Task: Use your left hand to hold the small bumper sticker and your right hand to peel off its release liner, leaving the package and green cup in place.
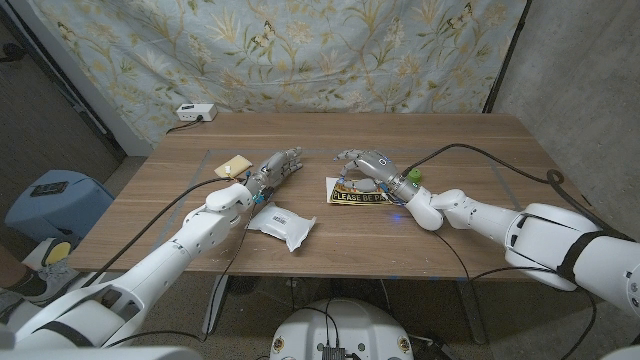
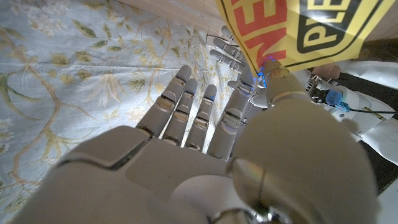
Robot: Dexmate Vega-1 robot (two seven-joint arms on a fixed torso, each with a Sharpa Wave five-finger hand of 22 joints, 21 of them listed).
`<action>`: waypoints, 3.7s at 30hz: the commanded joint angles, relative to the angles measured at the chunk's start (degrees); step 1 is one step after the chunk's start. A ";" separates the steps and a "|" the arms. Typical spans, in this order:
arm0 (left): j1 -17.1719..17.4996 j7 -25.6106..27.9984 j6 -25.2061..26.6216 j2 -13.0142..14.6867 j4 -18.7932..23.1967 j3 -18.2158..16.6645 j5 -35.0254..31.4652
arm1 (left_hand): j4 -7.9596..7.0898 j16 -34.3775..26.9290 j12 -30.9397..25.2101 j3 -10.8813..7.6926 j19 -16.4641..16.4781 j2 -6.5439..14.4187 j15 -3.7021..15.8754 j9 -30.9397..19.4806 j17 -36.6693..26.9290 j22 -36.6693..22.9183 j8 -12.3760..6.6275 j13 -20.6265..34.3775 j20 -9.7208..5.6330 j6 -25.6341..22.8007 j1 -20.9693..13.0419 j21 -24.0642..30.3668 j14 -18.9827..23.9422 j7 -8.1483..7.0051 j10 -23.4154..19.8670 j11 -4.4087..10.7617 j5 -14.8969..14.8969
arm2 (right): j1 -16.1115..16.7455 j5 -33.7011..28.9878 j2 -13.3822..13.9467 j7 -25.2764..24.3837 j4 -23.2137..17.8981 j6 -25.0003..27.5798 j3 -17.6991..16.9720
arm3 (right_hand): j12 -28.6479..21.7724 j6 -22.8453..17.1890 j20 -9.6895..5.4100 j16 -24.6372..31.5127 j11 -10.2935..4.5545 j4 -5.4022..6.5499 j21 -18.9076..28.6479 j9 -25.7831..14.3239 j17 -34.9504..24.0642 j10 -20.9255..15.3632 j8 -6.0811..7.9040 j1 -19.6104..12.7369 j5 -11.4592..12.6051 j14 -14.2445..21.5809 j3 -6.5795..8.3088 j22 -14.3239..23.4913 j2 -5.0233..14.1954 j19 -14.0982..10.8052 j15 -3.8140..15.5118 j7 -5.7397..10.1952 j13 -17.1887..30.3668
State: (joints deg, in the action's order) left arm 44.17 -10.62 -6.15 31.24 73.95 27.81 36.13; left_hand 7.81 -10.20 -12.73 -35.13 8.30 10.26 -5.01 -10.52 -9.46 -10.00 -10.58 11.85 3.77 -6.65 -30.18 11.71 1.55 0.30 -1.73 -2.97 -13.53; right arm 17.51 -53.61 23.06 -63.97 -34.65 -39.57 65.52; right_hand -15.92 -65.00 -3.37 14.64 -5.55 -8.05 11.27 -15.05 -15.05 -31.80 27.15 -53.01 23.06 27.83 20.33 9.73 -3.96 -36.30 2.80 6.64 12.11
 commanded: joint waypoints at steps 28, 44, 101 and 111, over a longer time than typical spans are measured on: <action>0.22 6.58 33.22 9.56 21.77 -4.31 17.06 | 2.28 0.03 0.31 1.54 1.70 -4.15 -5.49 -0.11 -0.47 -0.24 -0.24 0.25 4.86 -0.50 -4.59 -0.14 -0.34 6.76 0.97 -4.85 -0.94 | 1.12 2.07 5.84 0.29 -11.99 4.97 0.89 | 1.65 -0.89 0.29 -1.05 0.42 -0.34 -0.16 -0.84 -0.05 2.08 1.56 -0.86 -0.67 -1.27 0.66 0.13 -0.09 0.33 6.27 -0.13 -0.08; -3.56 7.08 35.80 11.06 23.63 -1.99 15.22 | 2.28 -1.59 -2.35 2.65 5.97 -5.96 -4.50 -0.85 -0.79 -0.66 -3.18 1.54 4.59 -9.26 -8.69 1.21 6.64 9.46 -4.67 -4.74 -1.49 | 0.79 2.53 6.04 0.26 -12.84 6.25 0.96 | 1.89 -0.73 0.36 -1.14 0.56 -0.25 -0.18 -0.96 -0.04 1.97 1.76 -0.84 -0.76 -1.12 0.76 0.13 -0.08 0.45 6.48 -0.15 -0.15; -11.07 5.16 46.38 9.66 23.40 3.24 14.13 | 1.64 -1.44 -3.70 5.06 11.63 -7.00 -4.55 -3.68 -1.25 -1.43 -3.87 4.44 6.54 -12.60 -17.42 3.30 11.87 11.57 -7.20 -6.52 -4.74 | 3.86 -2.71 6.91 -0.03 -17.59 4.93 -5.27 | 2.50 -0.80 0.15 -1.31 0.33 -0.32 -0.18 -1.23 -0.25 1.43 2.58 -1.65 -1.15 -1.14 0.93 0.12 0.31 0.65 6.74 -0.58 -0.26; -11.72 5.00 47.56 9.40 24.02 3.99 14.03 | 1.62 -1.52 -3.90 6.13 12.16 -7.35 -4.55 -4.04 -1.24 -1.49 -4.43 4.91 6.32 -14.28 -17.75 3.53 12.33 11.65 -7.68 -6.58 -4.76 | 4.07 -3.83 6.22 -0.03 -16.60 4.13 -6.78 | 2.65 -0.85 0.11 -1.28 0.21 -0.45 -0.19 -1.27 -0.34 1.42 2.75 -2.12 -1.21 -1.19 0.88 0.12 0.45 0.73 6.85 -0.69 -0.26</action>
State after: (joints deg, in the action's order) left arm 33.27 -5.01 40.21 40.87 97.31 30.90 50.42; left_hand 9.46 -11.80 -16.52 -29.35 19.96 3.07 -9.54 -14.27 -10.54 -11.36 -14.41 16.38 10.36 -19.58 -47.30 14.65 13.41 11.96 -8.89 -9.34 -18.02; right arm 21.17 -56.23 30.01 -64.01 -52.10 -34.51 60.36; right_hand -13.46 -65.70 -3.37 13.31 -5.24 -8.37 11.27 -16.12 -15.05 -29.85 29.28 -54.55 22.11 26.84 21.11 9.73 -3.65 -35.87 2.53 6.11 11.71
